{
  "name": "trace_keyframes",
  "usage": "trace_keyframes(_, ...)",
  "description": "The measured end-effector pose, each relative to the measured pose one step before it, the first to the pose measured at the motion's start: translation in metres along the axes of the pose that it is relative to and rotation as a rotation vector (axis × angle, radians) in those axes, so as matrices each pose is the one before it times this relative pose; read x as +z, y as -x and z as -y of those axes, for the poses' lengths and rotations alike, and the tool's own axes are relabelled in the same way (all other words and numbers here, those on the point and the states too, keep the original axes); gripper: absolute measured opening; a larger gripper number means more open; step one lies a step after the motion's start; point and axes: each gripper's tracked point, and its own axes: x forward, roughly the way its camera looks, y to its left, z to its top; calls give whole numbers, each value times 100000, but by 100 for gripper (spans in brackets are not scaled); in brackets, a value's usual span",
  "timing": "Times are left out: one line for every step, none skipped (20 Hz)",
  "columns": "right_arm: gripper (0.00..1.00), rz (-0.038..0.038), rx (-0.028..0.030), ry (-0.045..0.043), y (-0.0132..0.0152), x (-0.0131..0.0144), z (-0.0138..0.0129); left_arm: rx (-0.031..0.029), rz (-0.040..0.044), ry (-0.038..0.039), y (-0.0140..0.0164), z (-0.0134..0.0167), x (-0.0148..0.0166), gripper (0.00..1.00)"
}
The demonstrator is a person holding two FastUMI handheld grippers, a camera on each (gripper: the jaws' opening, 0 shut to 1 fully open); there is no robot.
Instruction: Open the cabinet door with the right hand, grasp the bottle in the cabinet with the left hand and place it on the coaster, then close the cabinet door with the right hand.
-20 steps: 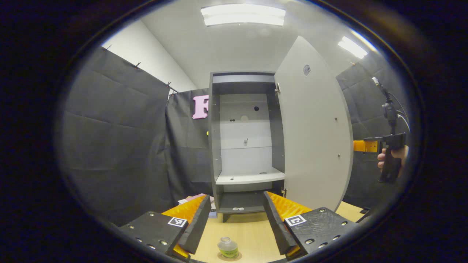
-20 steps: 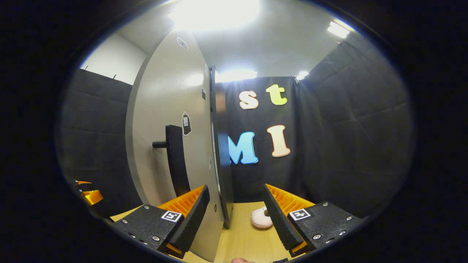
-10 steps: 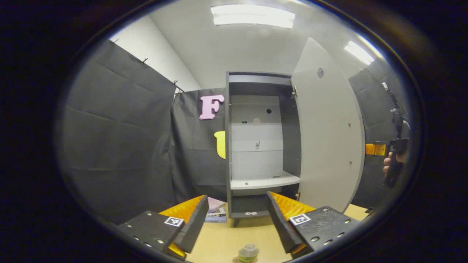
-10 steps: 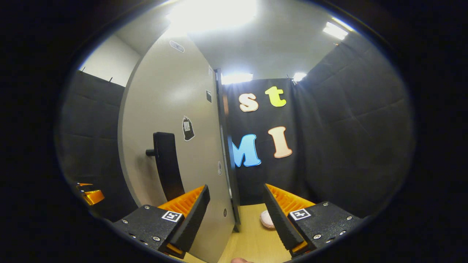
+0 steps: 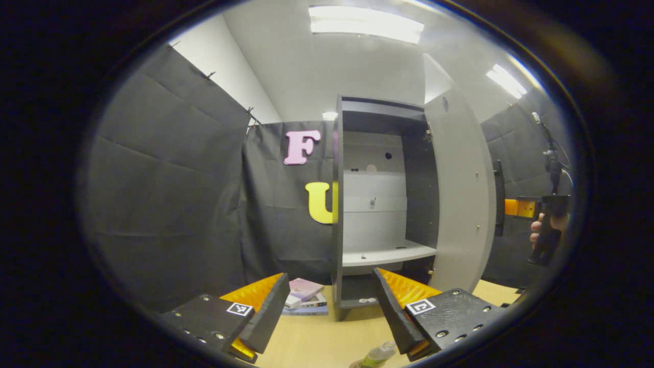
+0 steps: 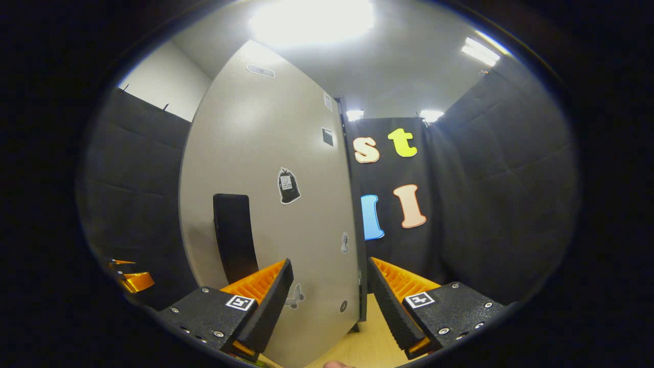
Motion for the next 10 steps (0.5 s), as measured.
trace_keyframes(87,370,429,-156,-375,-19,-927,-825,-495,-1189,148,-597,-38,94)
trace_keyframes(91,577,416,-535,-395,83,-995,-827,43,-669,236,-297,88,96)
trace_keyframes(91,934,739,-950,-410,55,-930,-370,827,-864,442,-451,325,92)
trace_keyframes(92,988,1031,-624,-440,187,-995,-155,903,-758,456,-517,247,96)
trace_keyframes(92,596,1396,-85,-475,78,-1030,99,305,-304,313,-524,126,96)
trace_keyframes(92,-92,1553,613,-466,-92,-973,320,-394,444,242,-561,6,92)
trace_keyframes(89,-274,1699,757,-419,-476,-987,850,-503,988,308,-443,-211,89)
trace_keyframes(90,-472,1566,561,-567,-470,-849,796,-419,1459,227,-107,-45,92)
trace_keyframes(93,-1091,1349,320,-672,-590,-644,811,-329,1823,-67,-310,-184,92)
trace_keyframes(93,-2596,924,545,-711,-904,-434,982,-295,1790,87,-544,-93,92)
